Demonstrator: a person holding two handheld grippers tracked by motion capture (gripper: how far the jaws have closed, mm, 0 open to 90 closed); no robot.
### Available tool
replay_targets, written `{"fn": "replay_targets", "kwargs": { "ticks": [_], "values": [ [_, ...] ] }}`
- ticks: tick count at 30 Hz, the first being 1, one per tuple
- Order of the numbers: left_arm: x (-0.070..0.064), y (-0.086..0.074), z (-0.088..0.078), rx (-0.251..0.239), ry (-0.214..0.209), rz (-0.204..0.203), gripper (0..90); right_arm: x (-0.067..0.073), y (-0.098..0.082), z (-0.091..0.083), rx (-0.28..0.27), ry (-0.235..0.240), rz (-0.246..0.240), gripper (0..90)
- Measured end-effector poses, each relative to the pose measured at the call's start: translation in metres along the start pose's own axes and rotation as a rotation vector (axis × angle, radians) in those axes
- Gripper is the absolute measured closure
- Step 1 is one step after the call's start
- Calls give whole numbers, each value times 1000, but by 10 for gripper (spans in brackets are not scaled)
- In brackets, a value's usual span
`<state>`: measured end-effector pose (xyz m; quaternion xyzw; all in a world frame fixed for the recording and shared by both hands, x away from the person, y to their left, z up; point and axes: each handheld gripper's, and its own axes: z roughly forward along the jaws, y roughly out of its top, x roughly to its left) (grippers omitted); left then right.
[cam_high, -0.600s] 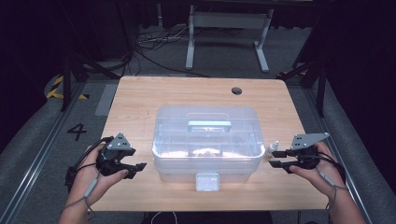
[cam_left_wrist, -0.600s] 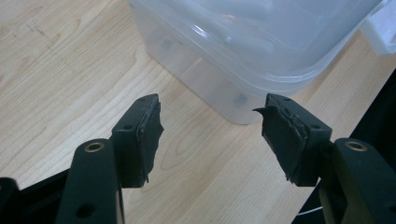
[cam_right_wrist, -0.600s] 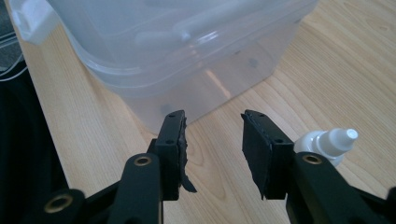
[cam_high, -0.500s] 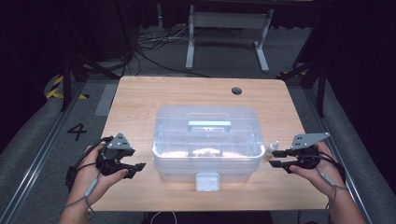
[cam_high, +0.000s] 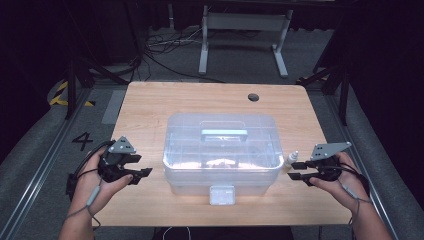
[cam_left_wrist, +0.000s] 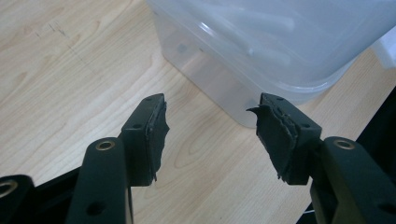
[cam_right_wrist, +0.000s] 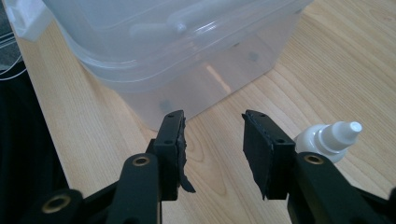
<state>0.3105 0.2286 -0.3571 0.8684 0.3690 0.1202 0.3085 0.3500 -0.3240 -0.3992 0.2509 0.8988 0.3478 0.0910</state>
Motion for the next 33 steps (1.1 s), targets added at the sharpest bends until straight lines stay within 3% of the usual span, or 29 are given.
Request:
{"fn": "replay_targets", "kwargs": {
  "ticks": [4, 9, 13, 18, 21, 26, 33],
  "values": [
    [-4, 8, -9, -23, -9, 28, 430, 1, 5, 5, 13, 5, -21, 597],
    [-4, 21, -15, -11, 8, 39, 431, 3, 8, 16, 40, 30, -31, 590],
    [-5, 31, -23, -46, -28, 56, 434, 3, 7, 20, 48, 42, -26, 586],
    [-4, 44, -26, -46, -20, 67, 436, 4, 9, 20, 45, 37, -22, 583],
    [-6, 56, -28, -65, -56, 84, 440, 5, 10, 21, 42, 41, -28, 581],
    [-11, 77, -25, -89, -90, 109, 440, 3, 10, 22, 18, 68, 1, 576],
    [-10, 100, -14, -116, -126, 118, 411, 2, 9, 19, 10, 69, 0, 575]
  ]
}}
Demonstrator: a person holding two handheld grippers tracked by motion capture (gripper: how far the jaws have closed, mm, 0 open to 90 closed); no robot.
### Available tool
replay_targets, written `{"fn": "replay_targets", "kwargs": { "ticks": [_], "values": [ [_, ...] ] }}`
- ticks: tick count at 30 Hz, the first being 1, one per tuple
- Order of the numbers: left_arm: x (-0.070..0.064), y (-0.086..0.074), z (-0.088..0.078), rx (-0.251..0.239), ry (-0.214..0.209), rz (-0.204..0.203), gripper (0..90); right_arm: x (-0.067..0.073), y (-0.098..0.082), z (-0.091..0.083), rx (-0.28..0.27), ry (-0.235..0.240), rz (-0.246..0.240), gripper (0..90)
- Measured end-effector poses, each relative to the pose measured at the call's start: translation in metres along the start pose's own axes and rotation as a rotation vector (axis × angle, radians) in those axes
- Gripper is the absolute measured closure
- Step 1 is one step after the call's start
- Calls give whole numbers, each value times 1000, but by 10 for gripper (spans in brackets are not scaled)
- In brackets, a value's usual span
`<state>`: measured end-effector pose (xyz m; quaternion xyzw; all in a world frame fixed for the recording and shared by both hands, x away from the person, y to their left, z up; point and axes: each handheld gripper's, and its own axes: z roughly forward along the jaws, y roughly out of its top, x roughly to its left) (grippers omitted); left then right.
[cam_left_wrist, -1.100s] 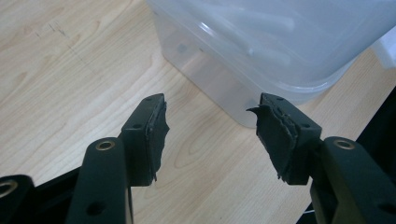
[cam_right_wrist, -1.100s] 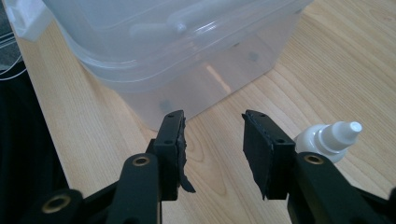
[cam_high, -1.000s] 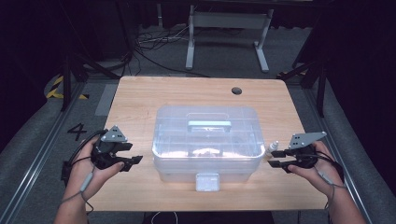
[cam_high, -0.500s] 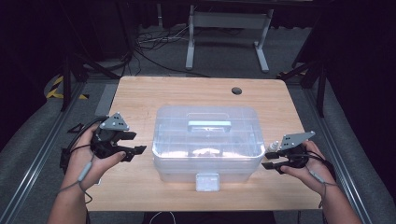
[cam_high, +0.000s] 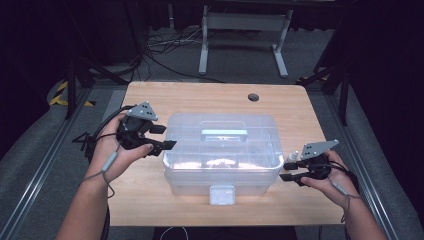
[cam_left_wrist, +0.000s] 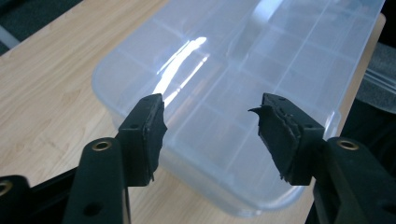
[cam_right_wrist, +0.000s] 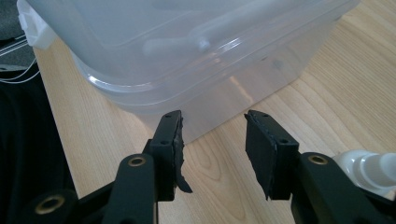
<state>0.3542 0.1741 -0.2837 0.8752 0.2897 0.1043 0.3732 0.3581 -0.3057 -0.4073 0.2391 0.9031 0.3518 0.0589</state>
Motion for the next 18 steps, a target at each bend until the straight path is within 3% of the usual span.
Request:
{"fn": "replay_targets", "kwargs": {
  "ticks": [6, 9, 11, 13, 18],
  "values": [
    [-5, 20, 15, -57, -52, 34, 388, 0, -1, 1, 1, 1, 5, 569],
    [-6, 28, 25, -94, -121, 37, 335, 1, -3, 0, -2, 1, 8, 568],
    [-7, 32, 32, -93, -148, 43, 330, 2, -4, -2, -4, -4, 10, 567],
    [-9, 36, 40, -83, -145, 54, 318, 3, -5, -4, -6, -7, 15, 566],
    [-11, 42, 55, -47, -163, 128, 306, 6, -8, -7, -14, -13, 24, 564]
  ]
}}
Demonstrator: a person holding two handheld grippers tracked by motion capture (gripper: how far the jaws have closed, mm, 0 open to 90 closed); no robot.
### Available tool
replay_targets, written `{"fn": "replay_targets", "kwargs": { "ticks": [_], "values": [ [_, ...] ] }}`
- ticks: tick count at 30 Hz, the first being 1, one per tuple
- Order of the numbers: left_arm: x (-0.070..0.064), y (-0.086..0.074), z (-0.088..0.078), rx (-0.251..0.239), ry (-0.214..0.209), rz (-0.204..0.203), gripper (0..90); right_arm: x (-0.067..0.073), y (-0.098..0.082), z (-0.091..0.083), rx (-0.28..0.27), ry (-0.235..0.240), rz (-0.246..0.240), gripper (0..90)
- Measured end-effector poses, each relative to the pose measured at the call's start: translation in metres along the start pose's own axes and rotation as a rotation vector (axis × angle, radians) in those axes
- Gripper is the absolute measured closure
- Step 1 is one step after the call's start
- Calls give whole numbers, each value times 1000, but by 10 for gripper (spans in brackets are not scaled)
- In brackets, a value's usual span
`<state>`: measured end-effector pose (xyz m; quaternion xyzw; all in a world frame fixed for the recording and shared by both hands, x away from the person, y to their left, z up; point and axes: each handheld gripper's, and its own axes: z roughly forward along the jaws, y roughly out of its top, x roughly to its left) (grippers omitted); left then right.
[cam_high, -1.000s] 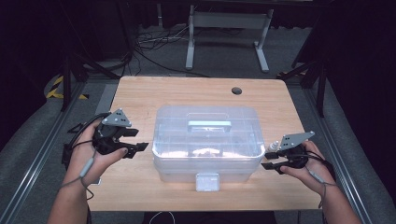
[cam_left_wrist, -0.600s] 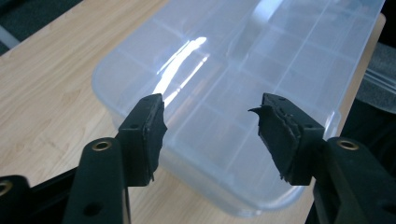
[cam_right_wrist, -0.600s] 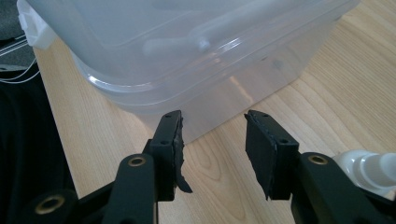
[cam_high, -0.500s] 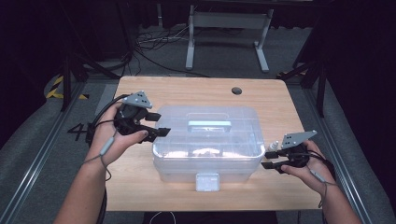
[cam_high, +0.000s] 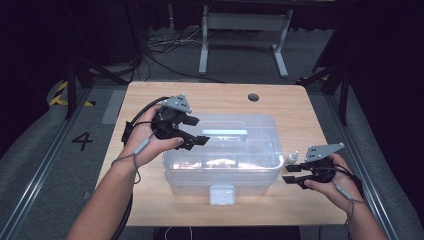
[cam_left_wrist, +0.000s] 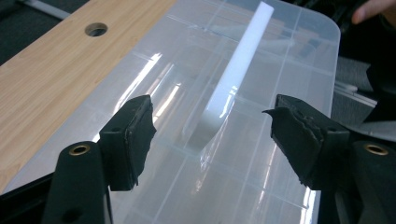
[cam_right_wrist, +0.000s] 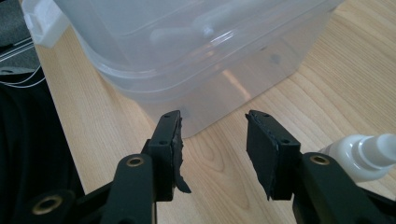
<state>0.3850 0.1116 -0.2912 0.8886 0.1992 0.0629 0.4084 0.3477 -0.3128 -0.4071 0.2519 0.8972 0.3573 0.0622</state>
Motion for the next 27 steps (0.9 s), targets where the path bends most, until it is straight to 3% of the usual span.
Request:
{"fn": "replay_targets", "kwargs": {
  "ticks": [1, 3, 5, 8, 10, 15, 18, 22, 25, 27],
  "values": [
    [1, 1, 4, -1, -7, 15, 306, 1, -1, 0, 0, -1, 0, 564],
    [4, 1, 10, -9, -11, 8, 306, 2, -2, 0, 2, 0, 4, 562],
    [8, 1, 19, 3, 12, -16, 296, 2, -4, 1, 5, -1, 9, 559],
    [9, 0, 24, 24, 24, -19, 297, 2, -4, 1, 6, 1, 11, 558],
    [8, 1, 29, 60, 39, -3, 343, 2, -3, 2, 5, 2, 8, 557],
    [3, 4, 36, 96, 82, -15, 410, 3, -5, 4, 12, 7, 9, 555],
    [2, 4, 37, 109, 71, -18, 515, 3, -5, 3, 9, 4, 10, 555],
    [-1, 7, 38, 108, 42, 12, 672, 3, -5, 2, 6, 3, 10, 556],
    [-6, 9, 38, 126, 89, 63, 708, 5, -5, 2, 7, 3, 5, 556],
    [-7, 9, 38, 130, 101, 66, 714, 6, -5, 2, 6, 6, 2, 559]
  ]
}}
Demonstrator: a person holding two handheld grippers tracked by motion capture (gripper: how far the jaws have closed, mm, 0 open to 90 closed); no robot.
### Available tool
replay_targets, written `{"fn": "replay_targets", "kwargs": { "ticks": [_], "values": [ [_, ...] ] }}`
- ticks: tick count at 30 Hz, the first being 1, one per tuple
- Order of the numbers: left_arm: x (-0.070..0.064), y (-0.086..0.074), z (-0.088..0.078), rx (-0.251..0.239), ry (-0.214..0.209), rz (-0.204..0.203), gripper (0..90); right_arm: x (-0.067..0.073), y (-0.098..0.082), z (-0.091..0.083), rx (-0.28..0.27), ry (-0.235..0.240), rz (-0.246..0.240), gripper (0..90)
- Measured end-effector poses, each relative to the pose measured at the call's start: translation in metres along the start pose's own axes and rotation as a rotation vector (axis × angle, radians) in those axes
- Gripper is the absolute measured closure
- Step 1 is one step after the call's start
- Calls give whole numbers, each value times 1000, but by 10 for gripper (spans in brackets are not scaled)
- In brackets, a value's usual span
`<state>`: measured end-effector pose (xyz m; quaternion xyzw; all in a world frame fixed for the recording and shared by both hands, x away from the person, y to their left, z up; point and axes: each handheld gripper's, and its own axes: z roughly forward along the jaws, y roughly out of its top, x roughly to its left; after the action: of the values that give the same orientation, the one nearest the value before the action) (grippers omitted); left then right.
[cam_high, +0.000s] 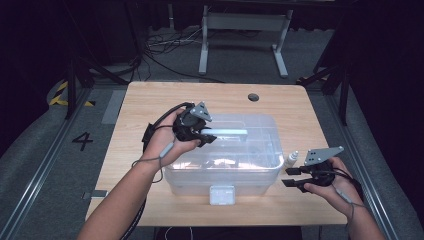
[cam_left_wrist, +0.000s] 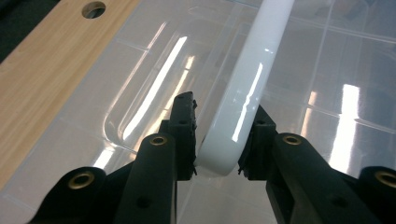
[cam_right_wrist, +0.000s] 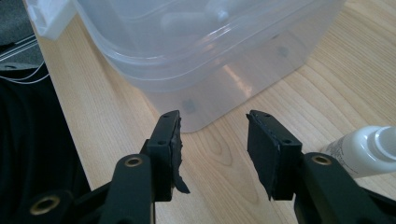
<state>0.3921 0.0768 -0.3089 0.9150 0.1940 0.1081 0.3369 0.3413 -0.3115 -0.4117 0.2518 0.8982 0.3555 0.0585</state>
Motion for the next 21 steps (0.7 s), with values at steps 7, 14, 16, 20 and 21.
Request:
{"fn": "replay_targets", "kwargs": {
  "ticks": [7, 14, 16, 20, 21],
  "values": [
    [2, 6, 0, 32, 21, -22, 717, 2, 1, -4, -14, -6, -7, 570],
    [9, 14, -5, 22, 35, -40, 718, 4, 1, -10, -39, -11, -3, 592],
    [12, 15, -6, 18, 36, -46, 718, 5, 2, -11, -46, -16, -2, 604],
    [19, 21, -8, 21, 34, -58, 716, 9, 4, -17, -87, -20, -6, 632],
    [20, 22, -9, 26, 32, -61, 715, 9, 4, -19, -93, -19, -7, 639]
  ]
}}
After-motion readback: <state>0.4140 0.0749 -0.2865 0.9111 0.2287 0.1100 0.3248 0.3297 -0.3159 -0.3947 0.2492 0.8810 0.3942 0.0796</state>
